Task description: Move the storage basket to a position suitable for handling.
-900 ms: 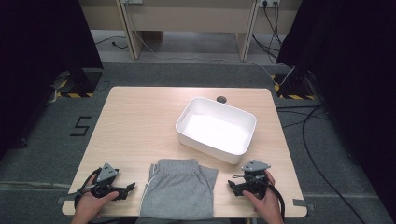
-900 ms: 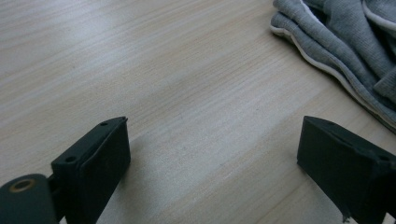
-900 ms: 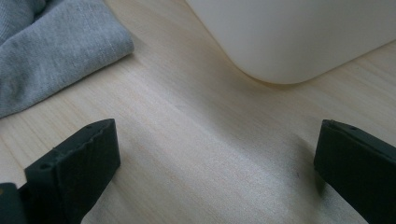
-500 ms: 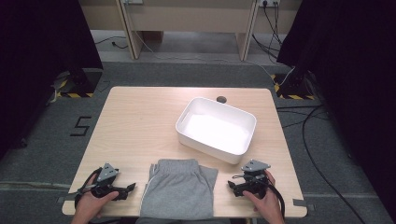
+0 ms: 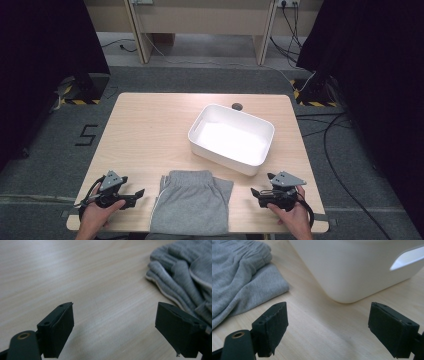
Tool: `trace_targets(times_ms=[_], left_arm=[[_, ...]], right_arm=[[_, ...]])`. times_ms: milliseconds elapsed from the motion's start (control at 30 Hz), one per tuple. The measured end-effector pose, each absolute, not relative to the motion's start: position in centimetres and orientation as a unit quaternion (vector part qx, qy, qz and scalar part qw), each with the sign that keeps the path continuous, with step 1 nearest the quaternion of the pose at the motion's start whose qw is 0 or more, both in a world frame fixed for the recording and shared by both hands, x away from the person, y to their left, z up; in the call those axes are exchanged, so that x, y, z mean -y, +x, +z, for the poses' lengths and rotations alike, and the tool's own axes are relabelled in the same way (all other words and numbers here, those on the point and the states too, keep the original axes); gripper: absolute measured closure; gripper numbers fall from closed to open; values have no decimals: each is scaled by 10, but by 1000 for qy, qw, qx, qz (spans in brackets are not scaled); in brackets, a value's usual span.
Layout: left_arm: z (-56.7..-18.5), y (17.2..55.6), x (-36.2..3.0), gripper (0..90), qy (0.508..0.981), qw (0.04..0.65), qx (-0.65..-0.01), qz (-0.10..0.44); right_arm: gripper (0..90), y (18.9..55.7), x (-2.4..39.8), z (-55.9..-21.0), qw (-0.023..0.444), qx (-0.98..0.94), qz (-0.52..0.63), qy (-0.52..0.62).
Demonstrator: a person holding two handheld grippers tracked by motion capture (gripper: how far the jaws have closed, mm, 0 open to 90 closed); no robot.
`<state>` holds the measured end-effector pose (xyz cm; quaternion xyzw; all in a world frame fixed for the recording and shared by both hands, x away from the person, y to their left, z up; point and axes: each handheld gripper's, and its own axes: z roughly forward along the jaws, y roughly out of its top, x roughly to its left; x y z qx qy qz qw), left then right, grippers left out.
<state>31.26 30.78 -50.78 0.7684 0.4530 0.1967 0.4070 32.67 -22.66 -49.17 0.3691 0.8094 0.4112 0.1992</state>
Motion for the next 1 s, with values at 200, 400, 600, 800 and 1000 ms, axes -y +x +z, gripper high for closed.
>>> trace_targets(times_ms=[200, 400, 600, 800, 1000], left_arm=[[-491, 319, -297, 147, 751, 436, -453, 200], [-478, 330, -286, 150, 753, 435, -451, 200], [-467, 339, -279, 149, 753, 440, -450, 193], [-455, 350, -263, 146, 755, 455, -437, 181], [-447, 369, -242, 155, 757, 463, -426, 178]], right_arm=[[171, 326, 233, -480, 206, -804, 417, 370], [197, 328, 238, -451, 217, -786, 435, 381], [224, 340, 239, -432, 222, -779, 436, 392], [237, 353, 242, -422, 226, -769, 444, 400], [237, 369, 246, -413, 244, -762, 435, 412]])
